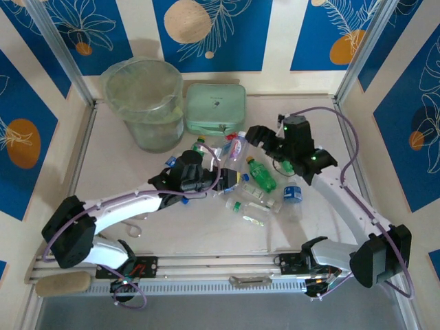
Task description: Put the plastic bottles in the bin
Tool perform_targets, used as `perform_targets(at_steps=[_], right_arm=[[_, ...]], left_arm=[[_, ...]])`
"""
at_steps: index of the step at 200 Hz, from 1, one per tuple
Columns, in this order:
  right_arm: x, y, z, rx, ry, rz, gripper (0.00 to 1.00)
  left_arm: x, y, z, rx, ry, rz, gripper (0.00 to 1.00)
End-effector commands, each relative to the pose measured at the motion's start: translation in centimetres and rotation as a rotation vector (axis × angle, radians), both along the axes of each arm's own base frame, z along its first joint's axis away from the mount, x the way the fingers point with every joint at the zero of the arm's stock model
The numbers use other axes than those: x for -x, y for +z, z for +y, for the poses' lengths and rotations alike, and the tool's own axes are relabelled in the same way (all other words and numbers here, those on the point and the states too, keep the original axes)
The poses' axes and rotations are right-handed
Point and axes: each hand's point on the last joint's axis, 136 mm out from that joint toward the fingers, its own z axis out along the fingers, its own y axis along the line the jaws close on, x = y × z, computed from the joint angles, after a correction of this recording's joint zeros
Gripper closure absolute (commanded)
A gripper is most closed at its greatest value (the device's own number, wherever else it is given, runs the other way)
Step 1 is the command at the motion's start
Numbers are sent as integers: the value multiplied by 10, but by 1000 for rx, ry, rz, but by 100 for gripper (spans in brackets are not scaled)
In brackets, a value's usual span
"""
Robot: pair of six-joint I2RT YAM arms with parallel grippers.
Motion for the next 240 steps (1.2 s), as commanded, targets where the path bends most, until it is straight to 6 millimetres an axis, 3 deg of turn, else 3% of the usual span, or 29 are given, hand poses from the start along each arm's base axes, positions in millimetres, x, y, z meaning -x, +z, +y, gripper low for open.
perform_targets(at_steps=[1, 43, 91, 130, 164, 218, 240], right_arm=[[5, 8, -12, 33, 32, -18, 12], [13, -6, -16, 49, 43, 16, 0], [20, -21, -3, 1, 79, 55, 1], [23, -25, 10, -4, 131, 71, 1], [27, -26, 17, 17, 156, 74, 1], [29, -23, 19, 33, 174, 68, 1], [28, -23, 20, 34, 179, 68, 1]], left_arm=[[-15, 19, 22, -7, 70, -68, 44], [-50, 79, 66, -98, 155, -208, 45], [-95, 145, 125, -186, 254, -339, 45], [-129, 175, 155, -265, 287, -395, 46], [-165, 176, 192, -331, 379, -369, 46], [-205, 141, 253, -323, 529, -188, 47], [-216, 120, 267, -315, 555, -114, 48]])
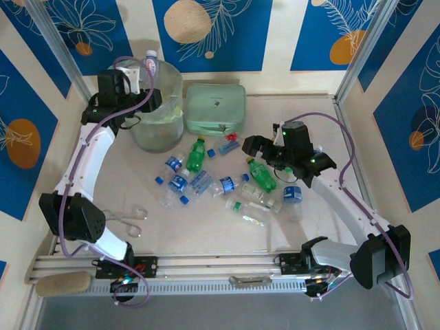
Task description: Put the plastic bottles in the bin
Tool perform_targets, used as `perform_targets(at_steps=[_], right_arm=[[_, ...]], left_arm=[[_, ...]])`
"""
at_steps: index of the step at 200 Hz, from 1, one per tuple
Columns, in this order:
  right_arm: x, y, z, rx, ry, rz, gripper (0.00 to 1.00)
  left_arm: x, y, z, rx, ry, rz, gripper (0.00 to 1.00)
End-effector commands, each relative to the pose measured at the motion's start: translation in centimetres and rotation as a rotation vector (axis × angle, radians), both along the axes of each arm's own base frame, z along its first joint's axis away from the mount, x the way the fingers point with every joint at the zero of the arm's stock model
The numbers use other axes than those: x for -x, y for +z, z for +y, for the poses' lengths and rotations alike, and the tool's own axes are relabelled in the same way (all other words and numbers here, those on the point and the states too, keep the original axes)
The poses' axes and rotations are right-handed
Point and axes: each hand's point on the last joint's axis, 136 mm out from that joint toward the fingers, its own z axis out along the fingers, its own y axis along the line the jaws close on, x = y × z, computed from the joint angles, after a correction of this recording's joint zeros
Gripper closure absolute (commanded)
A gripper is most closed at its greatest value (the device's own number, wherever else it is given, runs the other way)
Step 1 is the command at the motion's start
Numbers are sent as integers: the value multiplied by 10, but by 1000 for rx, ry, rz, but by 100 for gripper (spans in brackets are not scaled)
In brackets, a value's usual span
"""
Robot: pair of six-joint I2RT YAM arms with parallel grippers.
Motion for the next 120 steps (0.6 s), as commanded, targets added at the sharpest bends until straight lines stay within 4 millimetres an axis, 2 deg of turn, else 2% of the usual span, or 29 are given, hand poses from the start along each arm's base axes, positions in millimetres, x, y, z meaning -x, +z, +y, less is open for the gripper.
perform_targets(at_steps=[1, 29, 77, 120], right_arm=[[1, 11, 6, -2, 39, -20, 1], [1, 10, 7, 0, 49, -16, 1], [2, 9, 6, 17, 52, -12, 1], [2, 8, 6, 18, 49, -10, 1]], left_arm=[[-6, -7, 12, 43, 28, 45, 48], [-17, -24, 25, 36, 67, 96, 47], [-26, -37, 34, 32, 101, 136, 43], [-27, -33, 33, 45, 99, 132, 27]])
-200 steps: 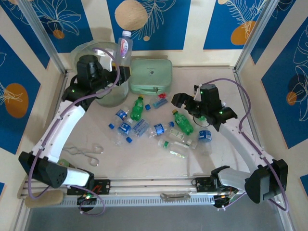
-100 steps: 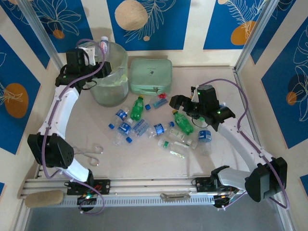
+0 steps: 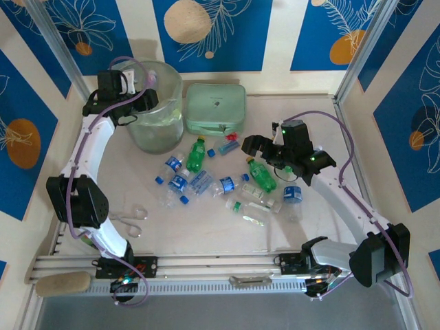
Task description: Put the plastic bottles in the bin
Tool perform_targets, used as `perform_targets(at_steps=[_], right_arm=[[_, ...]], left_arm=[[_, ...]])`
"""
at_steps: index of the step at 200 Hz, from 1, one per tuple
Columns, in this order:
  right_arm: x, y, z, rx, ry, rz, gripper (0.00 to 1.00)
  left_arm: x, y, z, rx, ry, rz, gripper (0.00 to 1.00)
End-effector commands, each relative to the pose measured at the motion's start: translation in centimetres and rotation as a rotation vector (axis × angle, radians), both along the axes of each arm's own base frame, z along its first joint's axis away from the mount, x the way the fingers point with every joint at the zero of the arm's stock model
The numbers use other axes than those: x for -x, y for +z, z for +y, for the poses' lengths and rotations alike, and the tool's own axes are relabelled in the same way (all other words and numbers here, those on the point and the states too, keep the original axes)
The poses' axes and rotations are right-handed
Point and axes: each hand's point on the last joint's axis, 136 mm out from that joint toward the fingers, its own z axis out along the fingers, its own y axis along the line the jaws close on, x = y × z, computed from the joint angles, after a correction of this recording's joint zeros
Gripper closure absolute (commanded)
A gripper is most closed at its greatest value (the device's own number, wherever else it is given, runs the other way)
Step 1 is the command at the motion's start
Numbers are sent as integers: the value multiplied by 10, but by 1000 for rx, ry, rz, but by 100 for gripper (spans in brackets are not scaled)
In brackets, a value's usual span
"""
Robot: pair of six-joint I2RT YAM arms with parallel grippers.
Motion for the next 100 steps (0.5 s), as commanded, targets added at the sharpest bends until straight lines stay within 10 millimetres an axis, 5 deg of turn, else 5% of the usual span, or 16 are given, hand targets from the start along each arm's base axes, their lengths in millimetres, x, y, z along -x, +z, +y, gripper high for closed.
perform_targets(at_steps=[1, 63, 100], right_arm=[[3, 6, 5, -1, 31, -8, 1], [0, 5, 9, 0, 39, -6, 1], [-5, -3, 2, 58, 15, 13, 1]], left_arm=[[3, 7, 6, 11, 19, 10, 27], [16, 37, 4, 24, 7, -51, 20], [38, 80, -7, 87, -38, -161, 12]])
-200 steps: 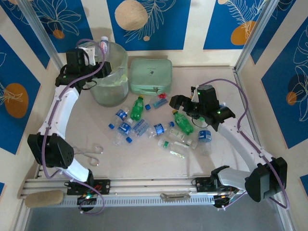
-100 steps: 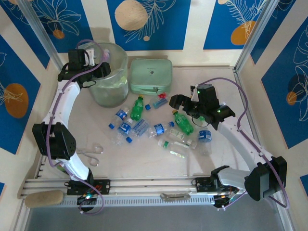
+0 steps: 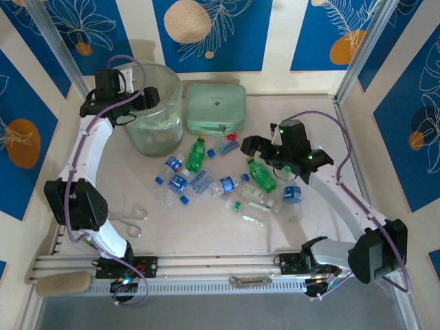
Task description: Put the plastic bottles in the bin
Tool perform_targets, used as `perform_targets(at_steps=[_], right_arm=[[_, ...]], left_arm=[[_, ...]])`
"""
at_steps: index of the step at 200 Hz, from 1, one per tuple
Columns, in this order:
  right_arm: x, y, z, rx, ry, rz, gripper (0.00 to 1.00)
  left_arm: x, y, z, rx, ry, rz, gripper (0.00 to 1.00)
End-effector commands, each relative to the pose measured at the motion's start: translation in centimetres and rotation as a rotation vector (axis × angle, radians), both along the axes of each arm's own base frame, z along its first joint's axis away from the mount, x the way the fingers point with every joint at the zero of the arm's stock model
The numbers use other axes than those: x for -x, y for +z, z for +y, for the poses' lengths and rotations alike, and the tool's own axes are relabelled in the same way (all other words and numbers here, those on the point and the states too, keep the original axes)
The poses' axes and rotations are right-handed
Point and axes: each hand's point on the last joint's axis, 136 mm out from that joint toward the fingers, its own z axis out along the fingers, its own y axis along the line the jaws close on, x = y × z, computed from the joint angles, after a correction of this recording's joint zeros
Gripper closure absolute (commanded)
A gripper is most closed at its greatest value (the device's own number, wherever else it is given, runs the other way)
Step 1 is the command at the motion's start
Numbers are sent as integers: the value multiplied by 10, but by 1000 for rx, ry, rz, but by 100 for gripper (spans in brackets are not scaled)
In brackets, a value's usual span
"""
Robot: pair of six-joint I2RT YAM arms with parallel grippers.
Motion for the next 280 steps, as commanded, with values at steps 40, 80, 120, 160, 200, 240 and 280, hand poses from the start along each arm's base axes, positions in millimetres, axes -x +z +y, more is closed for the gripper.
perform_targets(at_steps=[40, 80, 120, 160, 200, 240, 280], right_arm=[[-10, -12, -24, 199, -45, 38, 1], [-1, -35, -60, 359, -141, 132, 1], [27, -62, -105, 530, -253, 242, 0], [50, -79, -128, 554, -297, 279, 6], [72, -102, -143, 529, -340, 355, 12], [84, -129, -150, 492, -359, 431, 24], [86, -149, -151, 457, -359, 480, 26]], left_arm=[[68, 101, -23, 189, -94, -268, 0], [111, 98, -60, 255, -201, -315, 0], [152, 68, -113, 313, -321, -335, 0], [182, 19, -162, 382, -364, -297, 0], [193, -29, -195, 337, -384, -220, 0], [192, -60, -222, 317, -426, -127, 0], [186, -64, -226, 318, -416, -122, 0]])
